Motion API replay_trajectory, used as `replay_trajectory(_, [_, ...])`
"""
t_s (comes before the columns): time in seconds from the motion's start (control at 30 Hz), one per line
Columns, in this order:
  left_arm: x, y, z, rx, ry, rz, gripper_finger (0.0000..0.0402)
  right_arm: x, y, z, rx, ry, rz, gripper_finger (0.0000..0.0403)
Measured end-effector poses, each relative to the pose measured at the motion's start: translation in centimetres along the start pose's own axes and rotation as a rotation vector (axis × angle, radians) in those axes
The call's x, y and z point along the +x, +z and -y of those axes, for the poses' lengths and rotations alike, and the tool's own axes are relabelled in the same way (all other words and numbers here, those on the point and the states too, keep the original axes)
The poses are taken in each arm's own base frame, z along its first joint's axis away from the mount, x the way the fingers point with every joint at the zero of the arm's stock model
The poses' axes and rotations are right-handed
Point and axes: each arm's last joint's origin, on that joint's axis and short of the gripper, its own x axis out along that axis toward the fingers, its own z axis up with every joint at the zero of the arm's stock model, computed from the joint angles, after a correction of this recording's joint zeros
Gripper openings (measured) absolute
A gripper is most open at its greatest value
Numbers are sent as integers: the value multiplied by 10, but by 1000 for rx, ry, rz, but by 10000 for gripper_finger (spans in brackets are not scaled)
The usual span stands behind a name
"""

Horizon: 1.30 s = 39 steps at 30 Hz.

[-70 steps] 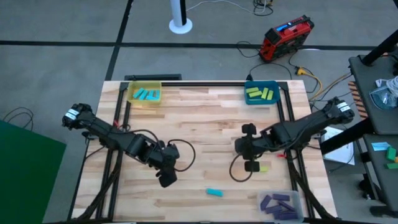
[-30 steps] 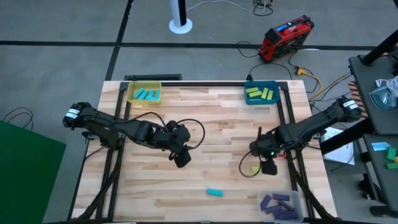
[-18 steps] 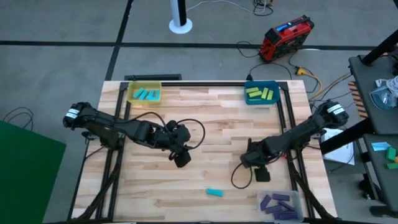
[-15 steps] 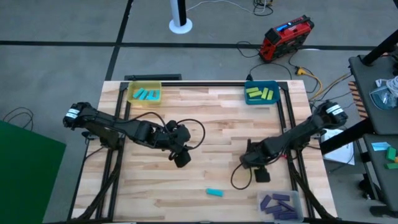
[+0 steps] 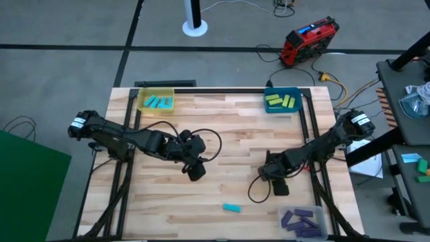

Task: Sort blocks
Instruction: Put the green block into the blue bin

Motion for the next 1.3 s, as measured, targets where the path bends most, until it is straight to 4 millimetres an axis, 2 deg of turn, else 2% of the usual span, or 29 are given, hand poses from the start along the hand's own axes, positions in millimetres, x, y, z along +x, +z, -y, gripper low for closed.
replay_trajectory(0.17, [0,0,0,9,1,0,147,11,3,6,29,9,-26,85])
replay_trajectory(0.3, [0,0,0,9,1,0,147,3,5,10,26,45,-4,87])
replay_trajectory(0.43, [0,0,0,6,-1,0,147,-34,7,18,102,66,102,87])
replay_trajectory(0.57, [0,1,0,3,-3,3,147,-94,8,31,271,41,386,87])
replay_trajectory(0.67, [0,1,0,2,-4,6,147,-129,0,50,417,-35,555,87])
replay_trajectory(0.8, [0,1,0,1,-4,6,147,-185,-14,80,624,-217,858,87])
replay_trajectory(0.9, [0,1,0,2,-3,6,147,-211,-25,106,743,-358,998,87])
replay_trajectory(1.0, [1,2,-1,1,-2,6,147,-216,-38,139,863,-493,1016,87])
replay_trajectory(1.13, [1,2,-1,-3,-2,6,147,-195,-58,192,1122,-688,989,87])
replay_trajectory(1.23, [1,1,-1,-7,-18,-5,147,-184,-70,223,1239,-686,1186,87])
replay_trajectory(1.3, [1,1,0,-9,-29,-13,147,-174,-77,238,1308,-662,1245,87])
